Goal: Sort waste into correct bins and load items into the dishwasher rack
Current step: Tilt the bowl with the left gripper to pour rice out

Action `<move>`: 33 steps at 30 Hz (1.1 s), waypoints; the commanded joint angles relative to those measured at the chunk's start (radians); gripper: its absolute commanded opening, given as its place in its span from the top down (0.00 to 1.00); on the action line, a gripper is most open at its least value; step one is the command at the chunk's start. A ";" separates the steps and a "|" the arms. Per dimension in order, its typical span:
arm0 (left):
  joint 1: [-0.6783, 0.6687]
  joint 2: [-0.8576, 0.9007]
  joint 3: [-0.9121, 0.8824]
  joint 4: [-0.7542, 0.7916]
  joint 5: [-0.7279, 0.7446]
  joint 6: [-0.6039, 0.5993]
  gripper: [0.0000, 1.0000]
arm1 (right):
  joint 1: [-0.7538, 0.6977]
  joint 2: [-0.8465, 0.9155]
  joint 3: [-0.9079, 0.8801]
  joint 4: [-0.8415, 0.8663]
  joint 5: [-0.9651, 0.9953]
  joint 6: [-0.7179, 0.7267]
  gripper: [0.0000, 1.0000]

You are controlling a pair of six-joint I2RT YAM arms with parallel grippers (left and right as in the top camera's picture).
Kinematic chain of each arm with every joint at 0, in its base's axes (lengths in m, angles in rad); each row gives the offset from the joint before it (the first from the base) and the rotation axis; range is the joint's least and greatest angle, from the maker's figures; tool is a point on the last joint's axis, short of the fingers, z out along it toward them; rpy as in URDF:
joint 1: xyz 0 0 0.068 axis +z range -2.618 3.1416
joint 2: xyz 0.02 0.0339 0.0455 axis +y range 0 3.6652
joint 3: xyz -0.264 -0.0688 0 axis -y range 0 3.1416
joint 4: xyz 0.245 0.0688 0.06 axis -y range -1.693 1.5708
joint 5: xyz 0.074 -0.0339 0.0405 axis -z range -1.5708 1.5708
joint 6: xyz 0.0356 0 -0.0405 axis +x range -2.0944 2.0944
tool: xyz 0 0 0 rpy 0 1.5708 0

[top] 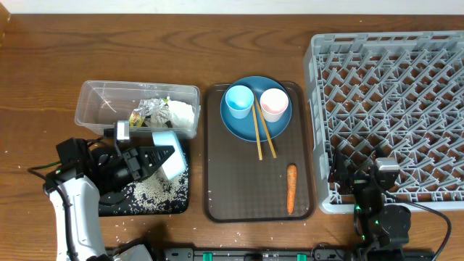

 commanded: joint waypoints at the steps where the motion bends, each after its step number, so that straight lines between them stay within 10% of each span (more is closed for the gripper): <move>1: 0.006 -0.010 0.002 -0.007 0.066 0.031 0.93 | 0.008 0.001 -0.001 -0.004 -0.001 0.010 0.01; 33: 0.261 -0.010 0.003 -0.025 0.108 -0.124 0.94 | 0.008 0.001 -0.001 -0.004 -0.001 0.010 0.01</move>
